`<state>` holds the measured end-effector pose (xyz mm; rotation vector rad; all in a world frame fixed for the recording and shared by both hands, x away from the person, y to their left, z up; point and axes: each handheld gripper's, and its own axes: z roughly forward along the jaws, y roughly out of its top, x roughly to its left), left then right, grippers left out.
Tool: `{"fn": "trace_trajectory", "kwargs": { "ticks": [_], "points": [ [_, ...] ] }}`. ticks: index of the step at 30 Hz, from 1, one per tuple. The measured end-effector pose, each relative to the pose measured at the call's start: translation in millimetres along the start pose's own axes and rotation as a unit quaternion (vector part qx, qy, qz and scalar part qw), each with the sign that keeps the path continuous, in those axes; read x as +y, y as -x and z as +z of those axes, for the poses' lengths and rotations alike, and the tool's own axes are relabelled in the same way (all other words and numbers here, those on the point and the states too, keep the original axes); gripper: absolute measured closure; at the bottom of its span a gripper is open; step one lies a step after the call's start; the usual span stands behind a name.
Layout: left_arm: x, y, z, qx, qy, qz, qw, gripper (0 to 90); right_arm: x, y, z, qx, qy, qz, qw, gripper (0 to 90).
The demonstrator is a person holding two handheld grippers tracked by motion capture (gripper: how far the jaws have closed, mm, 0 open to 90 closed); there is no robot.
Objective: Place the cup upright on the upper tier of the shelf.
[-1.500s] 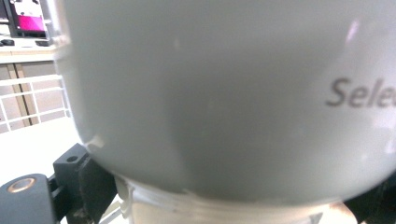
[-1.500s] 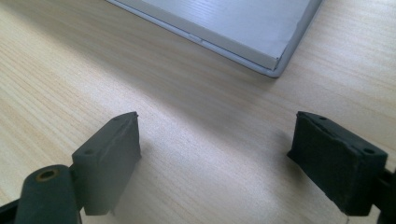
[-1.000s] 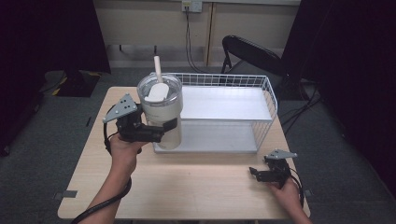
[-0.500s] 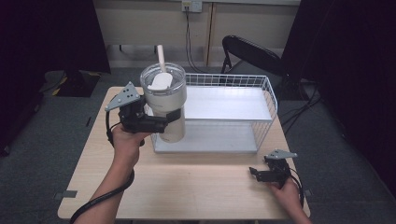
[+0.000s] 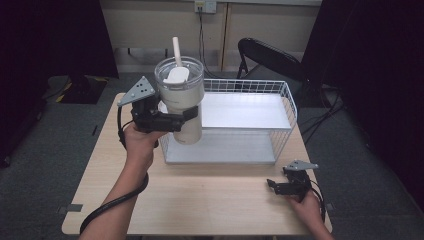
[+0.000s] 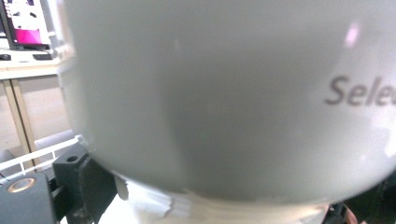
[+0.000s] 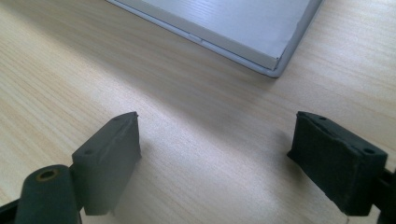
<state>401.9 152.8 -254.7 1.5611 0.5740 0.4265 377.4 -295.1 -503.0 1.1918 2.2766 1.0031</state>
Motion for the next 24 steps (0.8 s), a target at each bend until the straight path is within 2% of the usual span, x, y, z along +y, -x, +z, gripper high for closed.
{"fn": "trace_trajectory", "kwargs": {
  "ticks": [4,11,16,24],
  "points": [
    [5.1,-0.4,4.6,0.002,-0.001,0.001,1.0,7.4,0.0,0.0,0.0,0.0,0.0,0.0,1.0,15.4],
    [11.9,-5.7,15.4,0.013,0.004,-0.01,0.9999,7.4,0.0,0.0,-0.1,0.0,0.0,0.0,1.0,15.4],
    [13.8,-8.0,23.0,0.016,0.0,-0.003,0.9999,7.3,0.0,0.0,-0.1,0.0,0.0,0.0,1.0,15.4],
    [13.7,-14.8,36.6,0.032,-0.001,-0.013,0.9994,7.3,0.0,0.0,-0.1,0.0,0.0,0.0,1.0,15.3]
  ]
}}
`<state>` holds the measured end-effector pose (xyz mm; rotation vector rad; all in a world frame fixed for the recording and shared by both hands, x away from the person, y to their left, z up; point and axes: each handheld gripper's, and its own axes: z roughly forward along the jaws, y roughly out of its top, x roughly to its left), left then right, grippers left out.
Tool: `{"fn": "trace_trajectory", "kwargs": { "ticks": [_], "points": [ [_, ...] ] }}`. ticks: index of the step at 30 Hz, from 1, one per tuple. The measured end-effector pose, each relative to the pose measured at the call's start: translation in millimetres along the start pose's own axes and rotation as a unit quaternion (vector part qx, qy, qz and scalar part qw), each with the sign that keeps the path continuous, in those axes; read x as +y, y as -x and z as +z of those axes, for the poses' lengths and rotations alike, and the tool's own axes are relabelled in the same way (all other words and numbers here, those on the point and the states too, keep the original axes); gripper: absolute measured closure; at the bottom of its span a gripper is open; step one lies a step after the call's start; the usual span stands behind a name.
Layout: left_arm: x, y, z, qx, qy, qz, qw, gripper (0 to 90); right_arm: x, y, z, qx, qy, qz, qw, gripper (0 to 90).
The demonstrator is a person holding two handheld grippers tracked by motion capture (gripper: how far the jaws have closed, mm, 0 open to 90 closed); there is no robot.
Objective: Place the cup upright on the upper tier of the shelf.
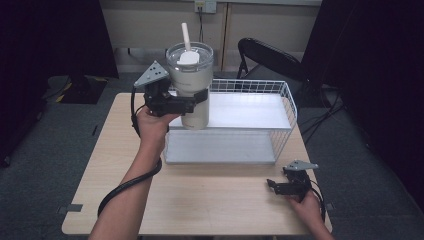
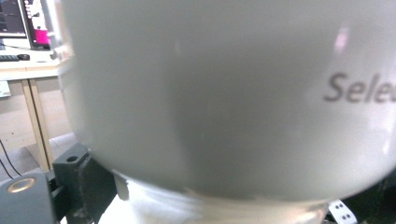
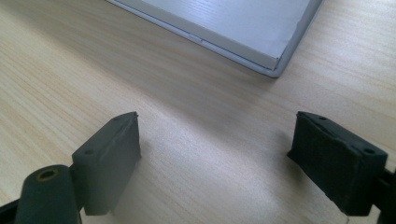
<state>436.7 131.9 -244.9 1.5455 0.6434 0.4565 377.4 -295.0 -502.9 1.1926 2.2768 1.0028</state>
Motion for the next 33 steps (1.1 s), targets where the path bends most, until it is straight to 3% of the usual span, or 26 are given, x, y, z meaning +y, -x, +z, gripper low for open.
{"fn": "trace_trajectory", "kwargs": {
  "ticks": [9,14,17,27,33],
  "points": [
    [0.7,-5.2,17.7,0.026,-0.006,0.011,0.9996,7.3,0.0,-0.1,-0.1,0.0,0.0,-0.001,1.0,15.4],
    [-1.8,-8.5,25.2,0.034,-0.008,0.005,0.9994,7.3,0.0,-0.1,0.0,0.001,0.0,-0.001,1.0,15.4],
    [-4.4,-9.9,30.8,0.05,-0.013,0.009,0.9986,7.2,0.0,-0.2,0.0,0.001,0.0,-0.002,1.0,15.3],
    [-8.6,-10.9,36.0,0.077,-0.022,0.025,0.9965,7.1,0.0,-0.5,-0.1,0.003,-0.001,-0.001,1.0,15.3],
    [-11.6,-13.8,36.1,0.079,-0.018,0.013,0.9966,7.1,0.0,-0.6,-0.1,0.003,-0.001,-0.001,1.0,15.4]
  ]
}}
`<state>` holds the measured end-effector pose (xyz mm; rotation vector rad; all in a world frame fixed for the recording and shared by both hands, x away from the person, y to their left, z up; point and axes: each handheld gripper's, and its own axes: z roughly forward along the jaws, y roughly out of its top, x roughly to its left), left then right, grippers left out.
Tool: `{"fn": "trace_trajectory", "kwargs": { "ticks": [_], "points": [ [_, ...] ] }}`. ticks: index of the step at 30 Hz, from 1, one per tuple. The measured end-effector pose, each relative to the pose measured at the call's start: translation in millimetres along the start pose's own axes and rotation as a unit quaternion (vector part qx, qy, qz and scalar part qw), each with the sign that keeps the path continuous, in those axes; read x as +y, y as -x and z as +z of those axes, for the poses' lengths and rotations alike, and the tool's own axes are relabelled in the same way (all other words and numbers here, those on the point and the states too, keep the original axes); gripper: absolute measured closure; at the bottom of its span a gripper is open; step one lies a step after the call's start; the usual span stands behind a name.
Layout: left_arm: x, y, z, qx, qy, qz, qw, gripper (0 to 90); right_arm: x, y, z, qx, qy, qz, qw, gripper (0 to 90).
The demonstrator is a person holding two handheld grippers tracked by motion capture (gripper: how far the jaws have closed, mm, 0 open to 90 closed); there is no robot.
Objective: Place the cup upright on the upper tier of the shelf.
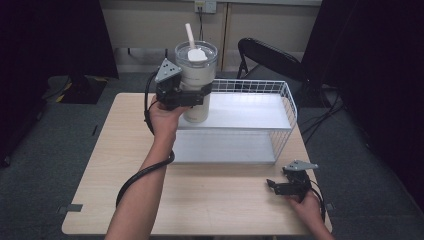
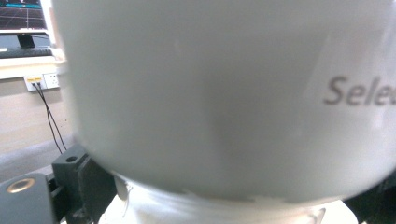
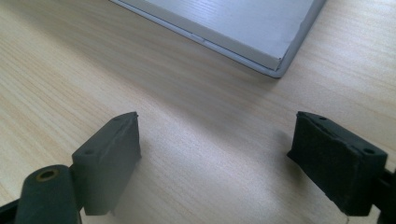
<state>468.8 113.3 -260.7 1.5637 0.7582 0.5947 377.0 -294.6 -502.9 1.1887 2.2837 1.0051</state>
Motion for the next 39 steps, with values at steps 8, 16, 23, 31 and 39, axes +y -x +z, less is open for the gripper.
{"fn": "trace_trajectory", "kwargs": {
  "ticks": [8,16,23,31,39],
  "points": [
    [0.4,0.1,1.1,-0.002,-0.002,0.006,1.0,7.1,0.0,0.0,0.0,0.0,0.0,0.0,1.0,15.4],
    [-1.1,-1.4,-1.1,-0.001,0.0,0.004,1.0,7.3,0.0,0.0,0.0,0.0,0.0,-0.001,1.0,15.4],
    [-3.0,-2.4,-3.7,0.0,0.001,0.005,1.0,7.5,0.0,0.0,0.0,0.0,0.0,0.0,1.0,15.4],
    [-4.6,-1.6,-5.3,-0.005,0.003,0.015,0.9999,7.5,0.0,-0.1,0.0,0.0,0.0,0.0,1.0,15.3],
    [-6.4,-2.2,-5.1,-0.009,0.009,0.015,0.9998,7.5,0.0,0.0,0.0,0.0,0.0,0.0,1.0,15.3]
  ]
}}
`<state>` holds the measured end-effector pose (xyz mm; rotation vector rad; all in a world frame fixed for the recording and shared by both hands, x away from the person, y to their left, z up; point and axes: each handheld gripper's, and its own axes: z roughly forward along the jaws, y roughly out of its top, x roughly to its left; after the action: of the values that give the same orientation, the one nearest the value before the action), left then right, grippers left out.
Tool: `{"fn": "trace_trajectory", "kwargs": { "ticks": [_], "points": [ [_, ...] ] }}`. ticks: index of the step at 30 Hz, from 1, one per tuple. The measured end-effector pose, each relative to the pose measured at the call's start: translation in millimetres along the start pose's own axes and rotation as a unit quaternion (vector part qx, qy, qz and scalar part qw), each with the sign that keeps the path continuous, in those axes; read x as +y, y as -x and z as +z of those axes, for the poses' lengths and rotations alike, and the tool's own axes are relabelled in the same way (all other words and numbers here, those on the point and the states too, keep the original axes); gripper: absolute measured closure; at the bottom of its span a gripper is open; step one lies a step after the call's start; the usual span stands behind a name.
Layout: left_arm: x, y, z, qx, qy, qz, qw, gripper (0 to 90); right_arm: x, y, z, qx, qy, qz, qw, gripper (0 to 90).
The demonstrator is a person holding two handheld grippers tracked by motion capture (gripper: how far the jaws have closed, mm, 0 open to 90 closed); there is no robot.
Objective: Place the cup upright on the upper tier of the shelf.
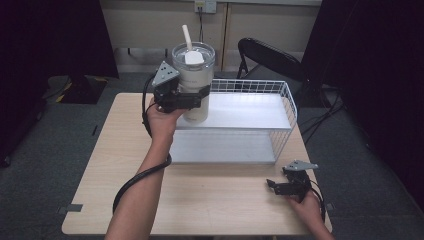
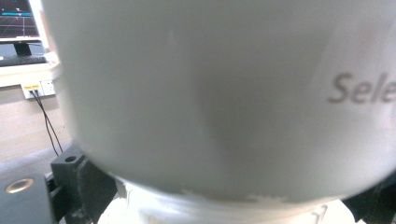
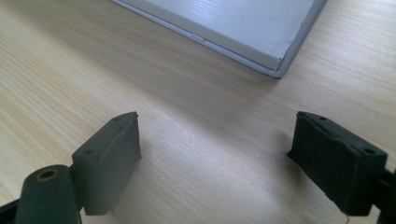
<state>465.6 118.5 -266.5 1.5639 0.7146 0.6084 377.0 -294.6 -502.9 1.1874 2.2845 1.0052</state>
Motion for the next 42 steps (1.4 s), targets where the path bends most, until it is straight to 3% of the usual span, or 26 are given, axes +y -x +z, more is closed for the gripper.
{"fn": "trace_trajectory", "kwargs": {
  "ticks": [12,22,42],
  "points": [
    [-1.3,0.5,-0.2,0.0,-0.002,-0.002,1.0,8.0,0.0,0.0,0.0,0.0,0.0,0.0,1.0,15.3],
    [0.6,1.9,-2.2,0.009,-0.023,0.007,0.9997,8.6,0.0,-0.1,0.0,0.0,0.0,0.0,1.0,15.4],
    [-3.4,3.4,-8.0,0.015,-0.046,-0.011,0.9988,8.1,-0.1,-0.2,0.0,0.0,0.0,0.0,1.0,15.4]
  ]
}}
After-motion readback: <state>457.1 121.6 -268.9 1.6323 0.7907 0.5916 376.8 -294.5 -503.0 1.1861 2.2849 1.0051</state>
